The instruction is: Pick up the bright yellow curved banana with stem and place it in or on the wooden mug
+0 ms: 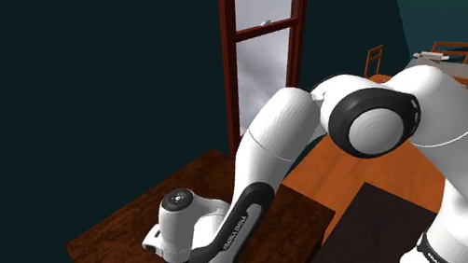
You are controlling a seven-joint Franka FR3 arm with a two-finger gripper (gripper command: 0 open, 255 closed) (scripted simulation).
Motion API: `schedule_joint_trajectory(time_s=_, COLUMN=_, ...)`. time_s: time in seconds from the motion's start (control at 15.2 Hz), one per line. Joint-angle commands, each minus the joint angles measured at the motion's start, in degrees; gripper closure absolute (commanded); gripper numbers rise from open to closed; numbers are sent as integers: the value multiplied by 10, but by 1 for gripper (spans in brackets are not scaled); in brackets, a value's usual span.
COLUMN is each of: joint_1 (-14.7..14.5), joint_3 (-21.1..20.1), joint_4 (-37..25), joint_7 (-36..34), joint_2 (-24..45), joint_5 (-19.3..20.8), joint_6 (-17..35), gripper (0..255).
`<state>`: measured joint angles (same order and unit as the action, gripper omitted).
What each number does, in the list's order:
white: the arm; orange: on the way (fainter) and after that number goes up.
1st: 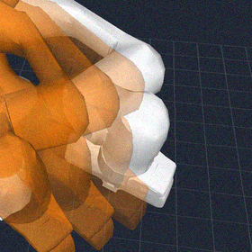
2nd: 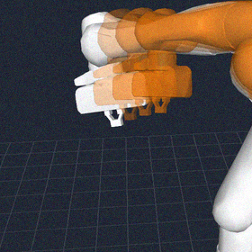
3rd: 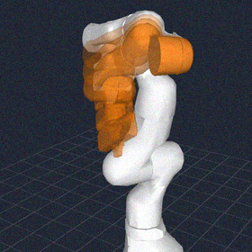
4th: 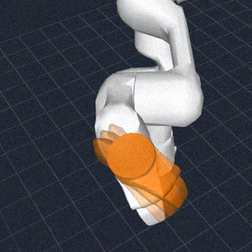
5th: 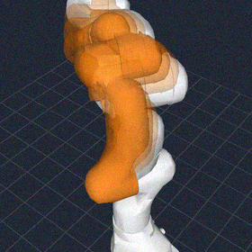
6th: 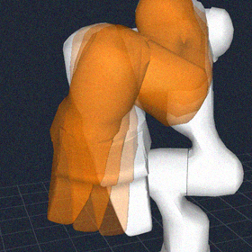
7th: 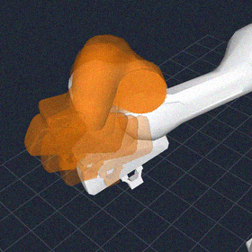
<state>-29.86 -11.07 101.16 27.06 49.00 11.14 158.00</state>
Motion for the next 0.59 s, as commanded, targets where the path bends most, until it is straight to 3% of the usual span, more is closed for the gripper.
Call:
schedule_joint_trajectory(time_s=0.0, joint_1=2, joint_3=-3, joint_4=4, joint_7=1, joint_2=-12, joint_5=-2, joint_6=-9, gripper=255)
schedule_joint_trajectory(time_s=0.53, joint_1=13, joint_3=-16, joint_4=25, joint_7=5, joint_2=-65, joint_5=-10, joint_6=-41, gripper=255)
